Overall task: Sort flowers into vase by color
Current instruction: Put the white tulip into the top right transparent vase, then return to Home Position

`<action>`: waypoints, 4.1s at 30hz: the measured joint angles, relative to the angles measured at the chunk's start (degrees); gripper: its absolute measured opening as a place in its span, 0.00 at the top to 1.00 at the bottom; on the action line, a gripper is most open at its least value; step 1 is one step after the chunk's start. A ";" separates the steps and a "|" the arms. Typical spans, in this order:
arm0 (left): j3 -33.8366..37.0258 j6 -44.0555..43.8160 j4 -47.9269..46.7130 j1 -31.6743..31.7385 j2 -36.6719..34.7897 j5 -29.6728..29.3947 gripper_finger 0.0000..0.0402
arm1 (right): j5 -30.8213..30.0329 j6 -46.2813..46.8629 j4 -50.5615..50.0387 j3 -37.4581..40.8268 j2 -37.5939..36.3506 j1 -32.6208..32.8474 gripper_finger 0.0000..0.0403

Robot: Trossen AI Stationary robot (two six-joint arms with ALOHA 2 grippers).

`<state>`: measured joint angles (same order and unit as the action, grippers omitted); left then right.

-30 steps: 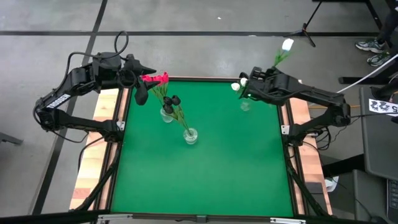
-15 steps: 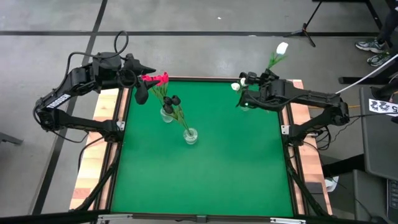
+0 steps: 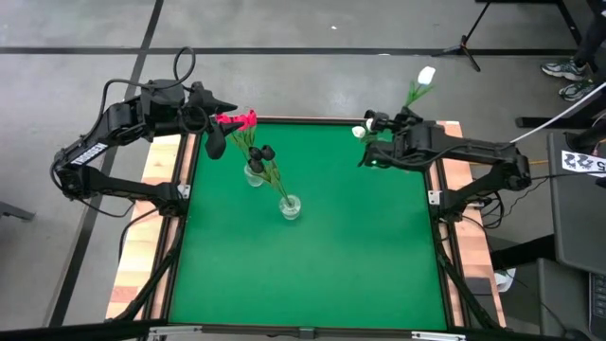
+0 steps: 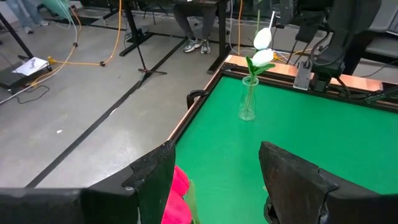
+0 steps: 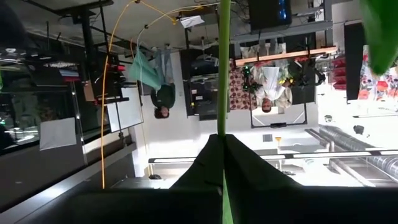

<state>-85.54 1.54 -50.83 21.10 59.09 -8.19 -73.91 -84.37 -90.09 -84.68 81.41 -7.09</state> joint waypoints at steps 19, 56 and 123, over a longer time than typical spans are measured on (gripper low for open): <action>0.87 1.42 -0.07 0.00 0.07 0.00 0.43 | 1.14 2.86 3.16 9.15 1.14 -0.02 1.00; 0.92 1.16 0.14 0.00 0.22 0.00 0.43 | -3.28 3.05 0.04 5.42 -2.85 -0.07 1.00; 0.94 0.87 0.42 0.00 0.33 0.00 0.43 | 13.10 -3.70 27.50 20.82 -3.43 -4.20 0.53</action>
<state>-84.60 2.42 -50.41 21.10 59.42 -8.19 -60.81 -88.07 -62.60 -63.86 77.97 -11.29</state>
